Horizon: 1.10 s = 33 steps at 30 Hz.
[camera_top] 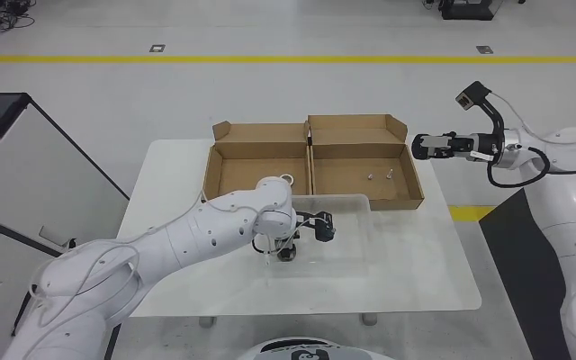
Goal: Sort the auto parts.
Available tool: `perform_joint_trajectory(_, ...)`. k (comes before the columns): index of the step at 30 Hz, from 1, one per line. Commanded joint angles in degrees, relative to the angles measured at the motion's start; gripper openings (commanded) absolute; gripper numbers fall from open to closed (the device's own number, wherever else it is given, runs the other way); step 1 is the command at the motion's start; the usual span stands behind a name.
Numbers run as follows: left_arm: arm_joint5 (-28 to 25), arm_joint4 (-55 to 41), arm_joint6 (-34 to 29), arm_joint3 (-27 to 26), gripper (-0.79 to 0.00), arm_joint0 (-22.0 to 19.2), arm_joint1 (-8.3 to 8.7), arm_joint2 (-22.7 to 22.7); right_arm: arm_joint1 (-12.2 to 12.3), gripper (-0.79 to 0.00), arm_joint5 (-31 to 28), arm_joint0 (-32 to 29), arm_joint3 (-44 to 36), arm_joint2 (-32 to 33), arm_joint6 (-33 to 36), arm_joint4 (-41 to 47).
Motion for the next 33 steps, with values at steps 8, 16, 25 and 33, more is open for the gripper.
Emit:
perform_joint_trajectory(8, -0.1, 0.3, 0.1, 1.6, -0.403, -0.6, -0.91, 0.0, 0.0, 0.0, 0.0, 0.0, 0.0, 0.0, 0.0, 0.0)
perform_joint_trajectory(16, -0.2, -0.3, 0.2, 2.3, -0.409, -0.9, -1.26, 0.0, 0.0, 0.0, 0.0, 0.0, 0.0, 0.0, 0.0, 0.0)
perform_joint_trajectory(25, 0.6, -0.2, -0.6, 0.8, -0.394, -0.5, -0.66, 0.0, 0.0, 0.0, 0.0, 0.0, 0.0, 0.0, 0.0, 0.0)
perform_joint_trajectory(33, 1.1, -0.2, -1.1, -0.5, -0.397, -0.3, 0.25, 0.0, 0.0, 0.0, 0.0, 0.0, 0.0, 0.0, 0.0, 0.0)
